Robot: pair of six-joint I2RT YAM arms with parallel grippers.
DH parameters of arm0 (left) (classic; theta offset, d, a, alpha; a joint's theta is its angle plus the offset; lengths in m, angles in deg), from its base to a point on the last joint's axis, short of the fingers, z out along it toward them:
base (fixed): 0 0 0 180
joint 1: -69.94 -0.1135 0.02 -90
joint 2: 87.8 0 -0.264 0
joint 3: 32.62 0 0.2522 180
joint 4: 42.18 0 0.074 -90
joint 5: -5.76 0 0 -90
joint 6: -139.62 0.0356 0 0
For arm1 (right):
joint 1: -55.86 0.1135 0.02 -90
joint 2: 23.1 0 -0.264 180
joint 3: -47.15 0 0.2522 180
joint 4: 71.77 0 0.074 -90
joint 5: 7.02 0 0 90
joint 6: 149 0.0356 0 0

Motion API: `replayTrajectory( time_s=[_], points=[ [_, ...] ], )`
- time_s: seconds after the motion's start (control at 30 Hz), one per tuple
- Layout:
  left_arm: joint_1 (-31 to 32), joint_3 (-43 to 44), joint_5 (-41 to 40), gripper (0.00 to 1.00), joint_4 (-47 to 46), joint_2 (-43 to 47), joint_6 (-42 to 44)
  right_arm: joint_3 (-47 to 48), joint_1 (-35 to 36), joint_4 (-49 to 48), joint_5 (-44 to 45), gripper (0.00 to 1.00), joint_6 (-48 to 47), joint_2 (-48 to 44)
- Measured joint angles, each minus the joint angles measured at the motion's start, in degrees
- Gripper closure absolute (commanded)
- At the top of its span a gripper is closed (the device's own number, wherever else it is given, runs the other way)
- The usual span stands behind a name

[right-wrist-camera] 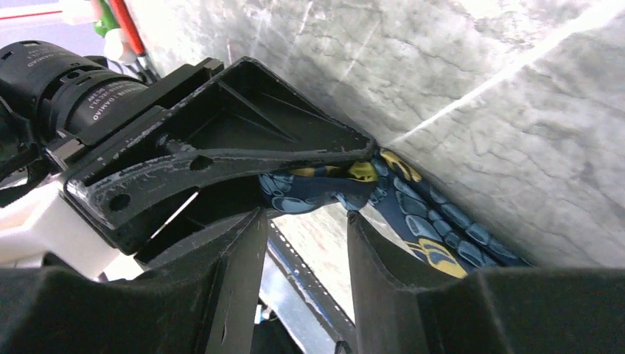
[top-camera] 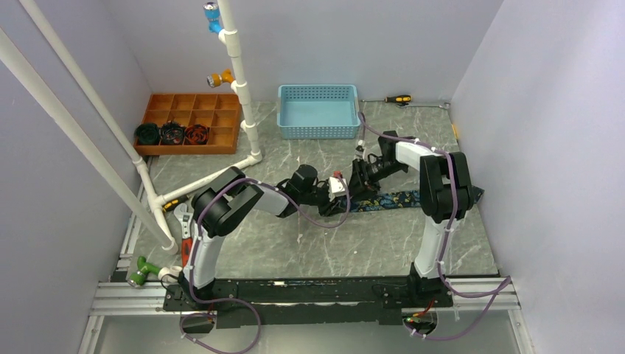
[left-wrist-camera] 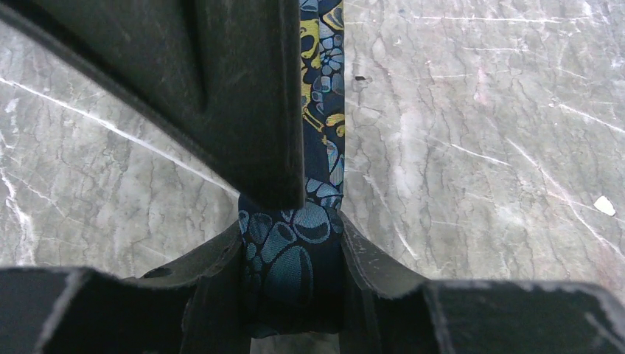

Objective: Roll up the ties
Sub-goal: Roll the tie at the center of the board.

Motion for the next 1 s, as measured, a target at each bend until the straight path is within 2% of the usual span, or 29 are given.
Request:
replayTrajectory(
  time_s=[0.1, 0.2, 0.23, 0.33, 0.37, 0.47, 0.57, 0.7, 0.8, 1.0],
  points=[
    [0.00, 0.94, 0.02, 0.89, 2.43, 0.20, 0.90, -0.15, 0.72, -0.98, -2.05, 0.54, 1.68, 0.55],
    [0.00, 1.81, 0.11, 0.88, 4.22, 0.22, 1.42, -0.09, 1.66, -1.75, -2.86, 0.61, 2.36, 1.79],
    [0.00, 2.08, 0.11, 0.87, 4.74, 0.22, 1.57, -0.07, 2.25, -1.90, -2.91, 0.66, 2.45, 2.43],
    [0.00, 2.47, 0.17, 0.86, 5.84, 0.31, 2.03, 0.22, 3.08, -2.16, -3.15, 0.94, 3.10, 4.39],
    [0.00, 2.58, 0.17, 0.85, 6.10, 0.33, 2.23, 0.52, 2.99, -1.77, -3.19, 1.00, 3.06, 4.76],
    [-0.02, 2.67, 0.33, 0.75, 6.36, 0.33, 2.47, 1.11, 2.27, -0.31, -3.65, 1.00, 2.60, 5.68],
    [-0.11, 2.60, 0.61, 0.58, 6.21, 0.31, 2.78, 1.22, 1.11, 0.28, -5.35, 1.00, 1.51, 6.91],
    [-0.59, 1.88, 1.81, 0.46, 4.63, 0.17, 2.82, 1.29, -0.70, 1.33, -7.19, 1.00, -0.50, 9.92],
    [-1.68, -0.46, 3.52, 0.39, 0.59, 0.17, 2.40, 1.57, -3.17, 2.75, -10.36, 1.00, -2.75, 12.83],
    [-3.28, -5.38, 6.95, 0.33, -11.78, -1.11, -0.48, 3.04, -5.20, 3.58, -10.43, 1.00, -4.96, 14.16]
  ],
)
